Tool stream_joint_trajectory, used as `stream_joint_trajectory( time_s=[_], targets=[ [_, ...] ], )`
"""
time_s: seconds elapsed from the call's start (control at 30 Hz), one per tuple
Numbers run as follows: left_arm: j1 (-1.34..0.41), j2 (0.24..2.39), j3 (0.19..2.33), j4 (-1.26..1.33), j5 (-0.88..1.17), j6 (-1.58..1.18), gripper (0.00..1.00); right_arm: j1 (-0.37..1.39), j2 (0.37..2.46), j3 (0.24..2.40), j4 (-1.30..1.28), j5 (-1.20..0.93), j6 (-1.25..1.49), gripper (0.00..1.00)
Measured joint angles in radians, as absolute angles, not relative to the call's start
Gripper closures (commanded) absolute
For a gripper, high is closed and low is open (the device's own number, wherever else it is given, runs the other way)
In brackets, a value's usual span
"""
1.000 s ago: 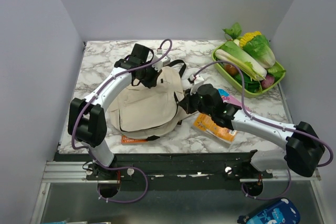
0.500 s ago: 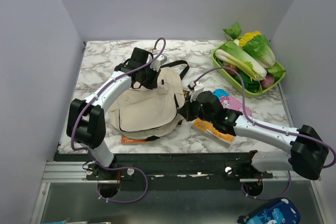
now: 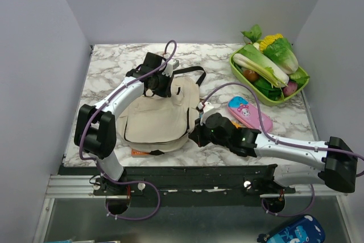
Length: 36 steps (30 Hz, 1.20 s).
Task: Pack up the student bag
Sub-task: Unzip the student bag at the center of the board.
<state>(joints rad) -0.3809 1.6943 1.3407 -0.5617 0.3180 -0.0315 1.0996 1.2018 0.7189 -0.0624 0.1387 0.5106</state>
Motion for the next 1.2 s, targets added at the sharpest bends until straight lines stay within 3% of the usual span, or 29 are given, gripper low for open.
stream_joint_trajectory(
  time_s=[0.07, 0.13, 0.23, 0.33, 0.57, 0.8, 0.83, 1.0, 1.1, 1.2],
  targets=[
    [-0.382, 1.695, 1.341, -0.561, 0.318, -0.035, 1.00, 1.111, 1.202, 0.723, -0.084, 0.155, 0.524, 0.99],
    [-0.383, 1.695, 1.343, -0.560, 0.317, -0.032, 0.96, 1.116, 1.202, 0.730, -0.101, 0.166, 0.532, 0.79],
    [-0.384, 1.700, 1.365, -0.567, 0.316, -0.006, 0.71, 1.119, 1.202, 0.738, -0.117, 0.170, 0.547, 0.50],
    [-0.384, 1.699, 1.389, -0.583, 0.321, 0.028, 0.60, 1.127, 1.203, 0.759, -0.131, 0.168, 0.552, 0.37],
    [-0.384, 1.628, 1.414, -0.689, 0.377, 0.159, 0.33, 1.129, 1.192, 0.774, -0.144, 0.168, 0.553, 0.29],
    [-0.413, 1.576, 1.488, -0.811, 0.516, 0.282, 0.28, 1.089, 1.058, 0.747, -0.179, 0.167, 0.580, 0.30],
    [-0.424, 1.571, 1.489, -0.825, 0.535, 0.302, 0.22, 1.066, 1.031, 0.732, -0.188, 0.169, 0.593, 0.30],
    [-0.517, 1.545, 1.461, -0.897, 0.631, 0.425, 0.01, 0.805, 0.924, 0.715, -0.249, 0.125, 0.635, 0.30],
    [-0.581, 1.505, 1.420, -0.921, 0.656, 0.502, 0.01, 0.609, 0.945, 0.717, -0.291, 0.068, 0.646, 0.29],
    [-0.654, 1.458, 1.384, -0.941, 0.654, 0.597, 0.01, 0.537, 1.047, 0.738, -0.349, 0.007, 0.646, 0.28]
  ],
)
